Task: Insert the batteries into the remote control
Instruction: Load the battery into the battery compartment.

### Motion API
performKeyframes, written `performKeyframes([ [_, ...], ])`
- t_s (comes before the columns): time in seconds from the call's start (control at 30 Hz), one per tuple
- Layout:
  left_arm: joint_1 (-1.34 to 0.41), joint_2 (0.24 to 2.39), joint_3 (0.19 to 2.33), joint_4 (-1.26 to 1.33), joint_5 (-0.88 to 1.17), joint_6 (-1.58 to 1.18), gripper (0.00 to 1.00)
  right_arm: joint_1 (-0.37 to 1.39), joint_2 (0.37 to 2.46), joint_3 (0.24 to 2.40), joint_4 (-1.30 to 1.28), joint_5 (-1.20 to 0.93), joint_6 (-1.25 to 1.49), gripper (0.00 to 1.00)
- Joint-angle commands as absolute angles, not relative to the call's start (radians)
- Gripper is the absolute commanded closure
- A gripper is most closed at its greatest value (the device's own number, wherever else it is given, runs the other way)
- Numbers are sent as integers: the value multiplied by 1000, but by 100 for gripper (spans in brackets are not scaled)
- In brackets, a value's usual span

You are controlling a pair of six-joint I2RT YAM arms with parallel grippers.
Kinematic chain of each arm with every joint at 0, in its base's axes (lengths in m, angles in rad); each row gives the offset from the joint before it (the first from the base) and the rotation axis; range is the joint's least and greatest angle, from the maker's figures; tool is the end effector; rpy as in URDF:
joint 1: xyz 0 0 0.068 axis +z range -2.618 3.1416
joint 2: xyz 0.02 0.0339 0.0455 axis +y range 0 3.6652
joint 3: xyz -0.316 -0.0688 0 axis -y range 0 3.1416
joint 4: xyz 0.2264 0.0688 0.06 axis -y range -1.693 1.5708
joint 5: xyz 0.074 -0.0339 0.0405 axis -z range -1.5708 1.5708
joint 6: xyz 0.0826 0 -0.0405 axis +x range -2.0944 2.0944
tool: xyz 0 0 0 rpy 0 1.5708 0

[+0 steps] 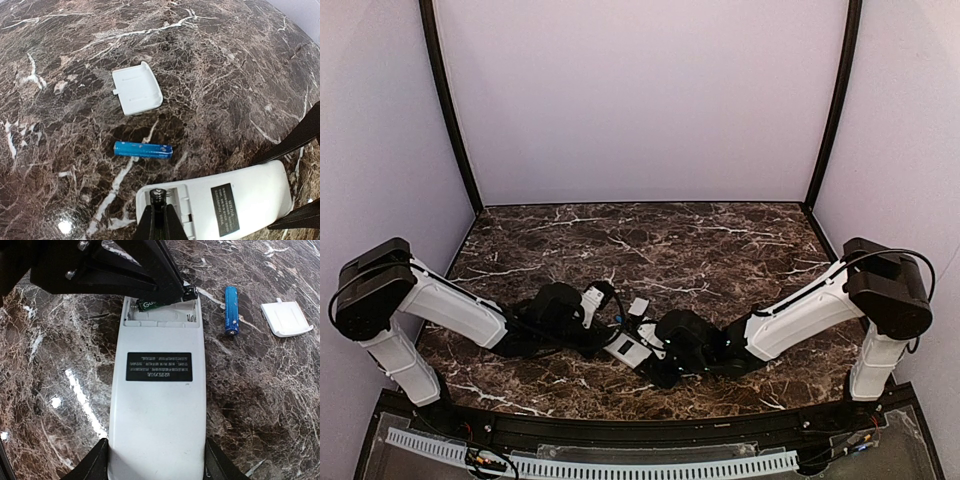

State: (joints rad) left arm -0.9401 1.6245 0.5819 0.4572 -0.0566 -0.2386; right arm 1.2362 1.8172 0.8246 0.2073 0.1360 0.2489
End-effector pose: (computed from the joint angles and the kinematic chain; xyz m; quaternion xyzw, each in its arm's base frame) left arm 0.2003 -0.2664 0.1773 0.2900 0.8317 -0.2421 0.4069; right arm 0.1358 0.3564 0.1530 -0.4139 0.8240 0.2119 0.3238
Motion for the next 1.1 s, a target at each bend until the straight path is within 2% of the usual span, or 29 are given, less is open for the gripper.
performKeyframes([
  [0.0, -943, 1641, 560, 471, -49, -231, 100, 1243, 1866, 802, 38, 155, 278, 100],
  [0.47, -942, 1645, 576, 309, -92, -196, 100, 1244, 1859, 820, -28, 227, 345, 100],
  [1.07, -952, 1773, 673, 83, -95, -237, 100, 1242, 1836, 813, -54, 287, 364, 100],
])
